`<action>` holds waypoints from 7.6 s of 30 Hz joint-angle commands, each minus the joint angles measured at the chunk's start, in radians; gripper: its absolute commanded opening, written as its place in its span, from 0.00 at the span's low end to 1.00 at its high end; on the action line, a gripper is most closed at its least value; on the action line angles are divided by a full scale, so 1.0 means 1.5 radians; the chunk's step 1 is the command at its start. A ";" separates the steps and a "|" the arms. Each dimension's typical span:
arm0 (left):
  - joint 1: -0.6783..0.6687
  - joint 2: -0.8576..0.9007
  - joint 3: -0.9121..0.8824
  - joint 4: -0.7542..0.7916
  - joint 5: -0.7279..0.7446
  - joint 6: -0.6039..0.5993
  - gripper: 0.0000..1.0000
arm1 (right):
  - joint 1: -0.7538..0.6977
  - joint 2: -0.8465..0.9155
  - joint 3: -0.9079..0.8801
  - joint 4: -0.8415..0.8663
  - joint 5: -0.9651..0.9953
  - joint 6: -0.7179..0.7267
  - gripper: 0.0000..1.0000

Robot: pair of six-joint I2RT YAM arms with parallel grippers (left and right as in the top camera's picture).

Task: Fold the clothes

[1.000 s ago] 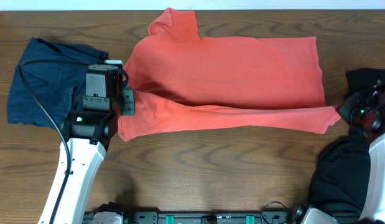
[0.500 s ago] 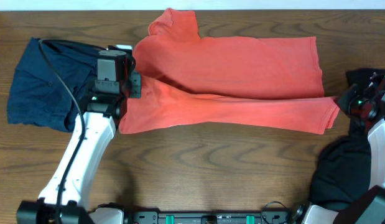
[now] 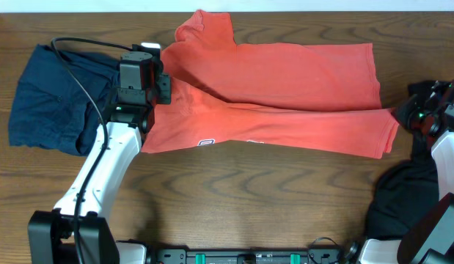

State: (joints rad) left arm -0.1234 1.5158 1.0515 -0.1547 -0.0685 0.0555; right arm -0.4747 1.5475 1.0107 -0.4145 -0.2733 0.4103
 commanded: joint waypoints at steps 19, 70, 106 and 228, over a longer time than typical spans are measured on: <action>0.004 0.042 0.009 0.124 -0.028 -0.043 0.06 | 0.044 0.044 0.011 0.039 0.003 0.003 0.03; 0.037 0.121 -0.055 -0.257 -0.008 -0.143 0.41 | 0.001 0.131 0.003 -0.218 0.093 0.003 0.01; 0.151 0.143 0.015 -0.189 0.138 -0.095 0.06 | -0.020 0.057 0.003 -0.299 0.330 0.031 0.01; 0.078 0.142 0.017 -0.153 0.177 -0.032 0.06 | -0.022 0.057 0.003 -0.250 0.343 0.030 0.01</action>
State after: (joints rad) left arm -0.0090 1.7332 1.0626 -0.3832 0.2581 0.0006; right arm -0.4953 1.6478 1.0142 -0.8074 0.1986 0.4408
